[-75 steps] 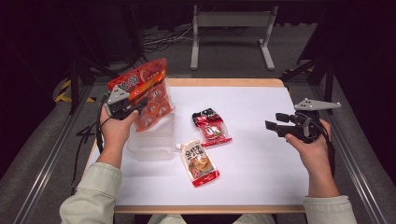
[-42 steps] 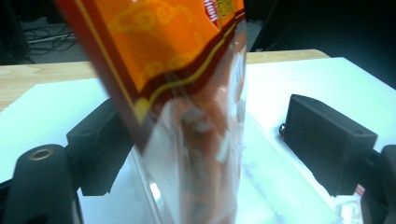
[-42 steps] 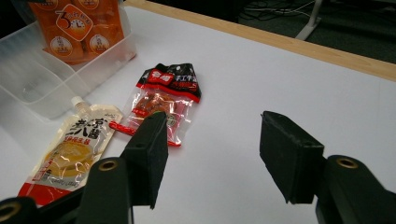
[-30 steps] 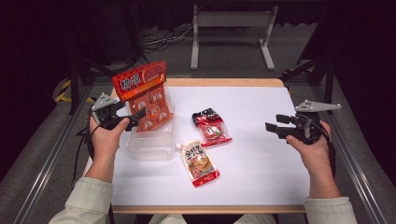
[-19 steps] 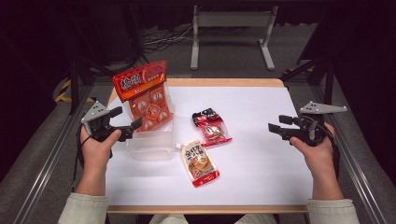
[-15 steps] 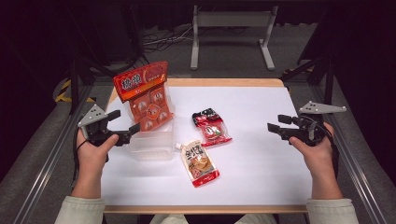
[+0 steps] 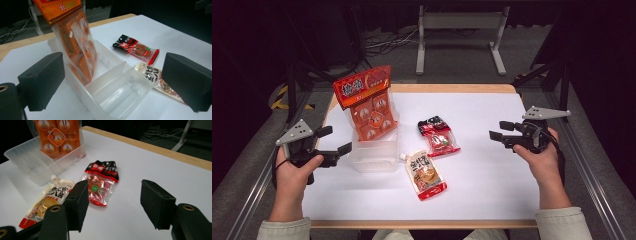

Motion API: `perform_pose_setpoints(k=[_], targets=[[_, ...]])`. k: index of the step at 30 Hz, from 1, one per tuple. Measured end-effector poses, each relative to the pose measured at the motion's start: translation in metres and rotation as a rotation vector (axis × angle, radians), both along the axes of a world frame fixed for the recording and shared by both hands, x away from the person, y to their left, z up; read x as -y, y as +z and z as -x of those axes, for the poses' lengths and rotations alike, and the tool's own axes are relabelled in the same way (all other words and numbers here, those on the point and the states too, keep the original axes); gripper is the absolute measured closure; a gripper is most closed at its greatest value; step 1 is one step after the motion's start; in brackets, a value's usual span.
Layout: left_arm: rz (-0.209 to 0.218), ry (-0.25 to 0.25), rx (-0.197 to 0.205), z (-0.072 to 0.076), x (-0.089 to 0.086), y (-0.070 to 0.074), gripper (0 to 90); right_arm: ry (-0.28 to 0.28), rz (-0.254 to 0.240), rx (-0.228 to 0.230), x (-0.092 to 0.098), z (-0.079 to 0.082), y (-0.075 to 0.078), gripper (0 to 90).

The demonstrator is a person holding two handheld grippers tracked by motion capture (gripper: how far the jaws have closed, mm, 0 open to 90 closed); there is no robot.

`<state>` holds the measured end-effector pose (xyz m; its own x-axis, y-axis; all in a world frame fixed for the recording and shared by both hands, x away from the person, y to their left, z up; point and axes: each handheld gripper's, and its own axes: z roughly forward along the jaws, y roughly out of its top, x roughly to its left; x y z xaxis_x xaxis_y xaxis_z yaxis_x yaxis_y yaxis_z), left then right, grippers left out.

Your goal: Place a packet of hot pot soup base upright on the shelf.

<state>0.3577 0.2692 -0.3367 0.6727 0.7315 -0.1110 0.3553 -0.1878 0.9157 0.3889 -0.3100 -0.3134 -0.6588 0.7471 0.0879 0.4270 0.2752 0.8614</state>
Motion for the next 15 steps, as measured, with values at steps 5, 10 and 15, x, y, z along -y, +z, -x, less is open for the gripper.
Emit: perform_pose_setpoints(k=[5,10,15], targets=[[0.001,0.009,-0.002,0.004,-0.005,0.001,5.8,0.026,0.012,0.006,-0.011,-0.009,0.0,39.9],[-0.009,0.016,-0.002,0.008,-0.006,-0.001,6.0,0.056,0.025,-0.015,-0.029,-0.032,-0.005,39.5],[0.002,0.009,-0.001,0.009,-0.005,-0.001,6.4,0.064,0.029,-0.026,-0.037,-0.046,-0.009,39.5]])
